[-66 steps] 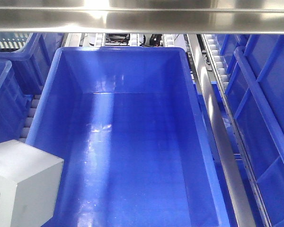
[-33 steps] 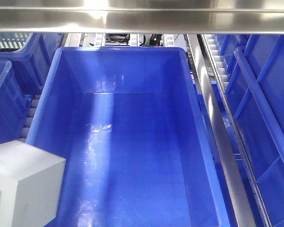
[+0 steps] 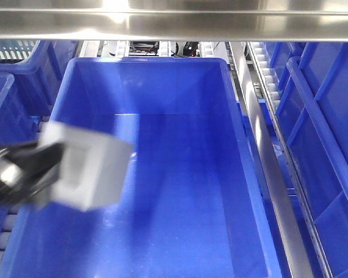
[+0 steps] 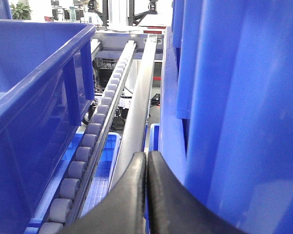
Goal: Sort gray base to blue bin
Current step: 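Lower the gray block into the blue bin with the left gripper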
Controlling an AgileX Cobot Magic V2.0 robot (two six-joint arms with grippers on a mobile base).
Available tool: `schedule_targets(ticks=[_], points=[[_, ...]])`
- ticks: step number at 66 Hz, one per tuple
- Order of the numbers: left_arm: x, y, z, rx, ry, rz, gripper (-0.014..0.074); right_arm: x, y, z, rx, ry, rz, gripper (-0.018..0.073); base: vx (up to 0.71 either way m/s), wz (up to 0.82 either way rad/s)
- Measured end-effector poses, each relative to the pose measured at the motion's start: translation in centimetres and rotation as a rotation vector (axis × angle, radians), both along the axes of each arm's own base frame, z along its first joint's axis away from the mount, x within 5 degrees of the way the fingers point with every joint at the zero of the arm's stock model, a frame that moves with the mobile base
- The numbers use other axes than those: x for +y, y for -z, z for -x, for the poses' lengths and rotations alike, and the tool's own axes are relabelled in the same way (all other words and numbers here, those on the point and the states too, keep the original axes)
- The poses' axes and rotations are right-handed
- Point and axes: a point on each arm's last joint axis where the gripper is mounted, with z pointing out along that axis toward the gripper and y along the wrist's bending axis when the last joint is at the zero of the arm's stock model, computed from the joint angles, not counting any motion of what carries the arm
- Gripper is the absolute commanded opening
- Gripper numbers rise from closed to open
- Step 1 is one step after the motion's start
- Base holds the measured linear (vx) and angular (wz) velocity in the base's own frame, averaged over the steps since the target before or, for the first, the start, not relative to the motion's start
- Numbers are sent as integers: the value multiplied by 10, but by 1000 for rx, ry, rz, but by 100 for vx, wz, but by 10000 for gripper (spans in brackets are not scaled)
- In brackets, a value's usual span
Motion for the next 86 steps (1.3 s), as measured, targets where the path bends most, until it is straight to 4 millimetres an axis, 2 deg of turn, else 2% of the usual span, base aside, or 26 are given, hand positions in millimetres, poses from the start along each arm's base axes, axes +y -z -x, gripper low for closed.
schedule_targets(ticks=[17, 30, 86], points=[[-35, 18, -68, 115, -7, -59, 22, 0, 0, 0, 0, 0, 0, -9, 0, 0], [-56, 39, -104, 188, -4, -92, 29, 0, 0, 0, 0, 0, 0, -9, 0, 0], [-57, 40, -106, 190, -4, -93, 29, 0, 0, 0, 0, 0, 0, -9, 0, 0]])
